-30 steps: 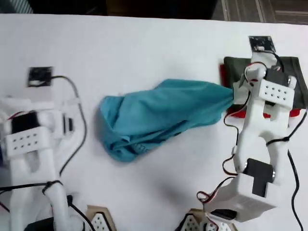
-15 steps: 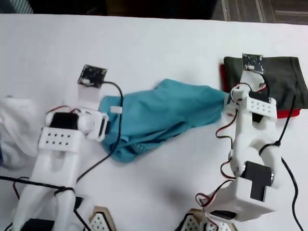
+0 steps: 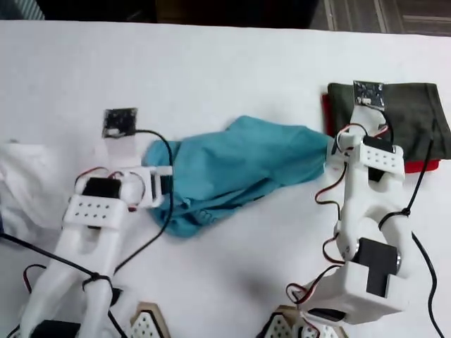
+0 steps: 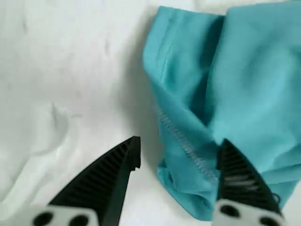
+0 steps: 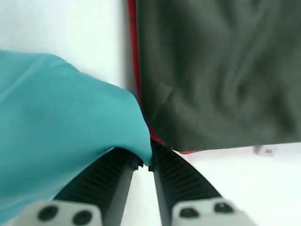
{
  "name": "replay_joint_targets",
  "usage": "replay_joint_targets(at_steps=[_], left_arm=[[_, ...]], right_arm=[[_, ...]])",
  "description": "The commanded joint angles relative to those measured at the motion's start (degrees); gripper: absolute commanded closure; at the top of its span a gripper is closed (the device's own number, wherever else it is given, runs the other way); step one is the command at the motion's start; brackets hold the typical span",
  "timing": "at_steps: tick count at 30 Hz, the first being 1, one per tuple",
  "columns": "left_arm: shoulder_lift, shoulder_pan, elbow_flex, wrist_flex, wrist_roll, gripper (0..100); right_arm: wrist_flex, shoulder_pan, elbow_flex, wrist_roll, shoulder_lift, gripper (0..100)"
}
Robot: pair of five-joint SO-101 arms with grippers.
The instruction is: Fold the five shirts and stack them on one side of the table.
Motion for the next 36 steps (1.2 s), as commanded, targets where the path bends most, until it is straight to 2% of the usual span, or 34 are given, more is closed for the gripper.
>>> replay_joint_targets(at_steps=[1, 11, 18, 36], left_arm=[[-1.0, 0.7, -1.2, 0.7, 2.1, 69], [-1.0, 1.0, -6.1, 1.2, 2.2, 69], [-1.0, 6.2, -4.2, 1.1, 2.4, 69], [-1.2, 6.4, -8.2, 2.5, 2.2, 69]], right_arm=[[-0.8, -0.6, -0.3, -0.4, -3.4, 97.8], [-0.8, -1.2, -0.3, -0.4, -3.1, 97.8], [-0.9, -4.4, 1.2, -0.4, -3.1, 97.8], [-0.9, -5.1, 1.4, -0.4, -3.1, 97.8]])
